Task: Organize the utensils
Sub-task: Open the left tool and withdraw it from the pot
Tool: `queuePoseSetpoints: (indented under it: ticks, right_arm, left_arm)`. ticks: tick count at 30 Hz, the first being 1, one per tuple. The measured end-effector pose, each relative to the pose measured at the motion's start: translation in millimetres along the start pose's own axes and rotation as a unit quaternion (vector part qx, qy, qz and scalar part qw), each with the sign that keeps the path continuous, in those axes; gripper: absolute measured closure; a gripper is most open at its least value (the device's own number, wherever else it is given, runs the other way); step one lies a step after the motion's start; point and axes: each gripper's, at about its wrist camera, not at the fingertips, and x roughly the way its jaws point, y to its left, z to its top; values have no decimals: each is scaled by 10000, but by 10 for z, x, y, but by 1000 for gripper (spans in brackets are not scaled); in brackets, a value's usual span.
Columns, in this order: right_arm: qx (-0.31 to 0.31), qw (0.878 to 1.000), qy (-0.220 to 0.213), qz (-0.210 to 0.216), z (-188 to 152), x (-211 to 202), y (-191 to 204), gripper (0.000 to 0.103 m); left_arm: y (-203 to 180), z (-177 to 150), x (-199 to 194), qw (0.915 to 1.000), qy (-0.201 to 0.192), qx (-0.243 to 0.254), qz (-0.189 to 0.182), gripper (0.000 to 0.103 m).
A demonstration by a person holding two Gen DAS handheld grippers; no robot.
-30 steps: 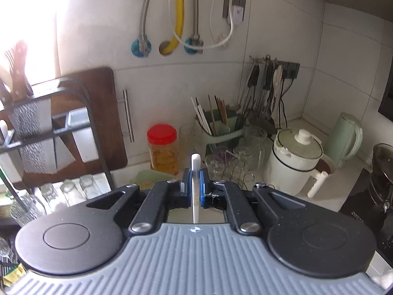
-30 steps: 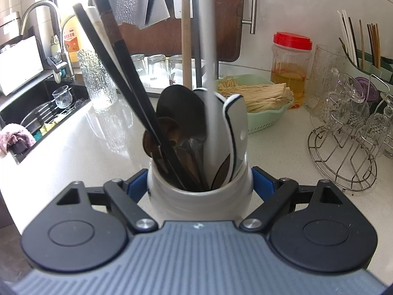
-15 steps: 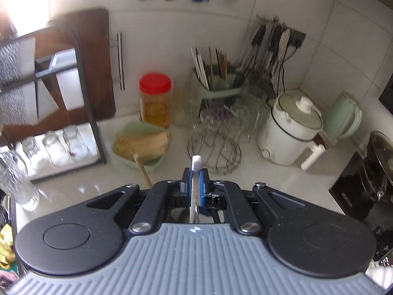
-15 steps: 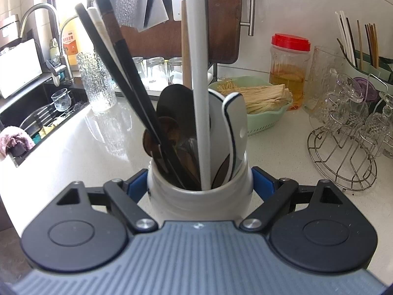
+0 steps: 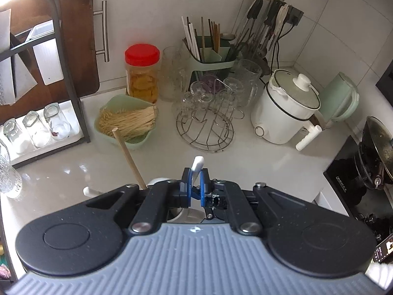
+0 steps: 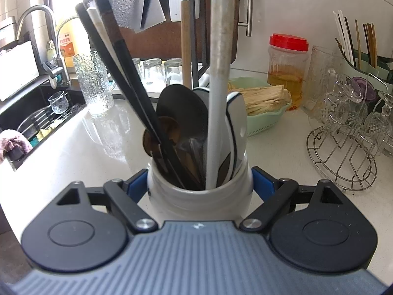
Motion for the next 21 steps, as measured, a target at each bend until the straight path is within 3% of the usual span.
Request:
queuePoseSetpoints:
  ticks: [7, 8, 9, 11, 14, 17, 21]
  right_arm:
    - [23, 9999, 75, -76, 21, 19, 14, 13]
    - [25, 9999, 76, -79, 18, 17, 15, 13]
    - [25, 9999, 77, -88, 16, 17, 19, 13]
    - [30, 9999, 90, -103, 17, 22, 23, 13]
    - [63, 9999, 88, -124, 28, 20, 22, 14]
    - [289, 9995, -8, -112, 59, -4, -15, 0]
    - [532, 9983, -88, -230, 119, -49, -52, 0]
  left_arm:
    - [24, 46, -85, 9999, -100, -53, 116, 92]
    - [37, 51, -117, 9998, -148, -72, 138, 82]
    - [52, 57, -150, 9996, -203, -106, 141, 66]
    - [78, 60, -225, 9992, -339, -132, 169, 53]
    - [120, 70, -333, 9983, -496, -151, 258, 48]
    - [190, 55, -444, 9968, -665, -219, 389, 34]
    - [349, -3, -576, 9938, -864, -423, 562, 26]
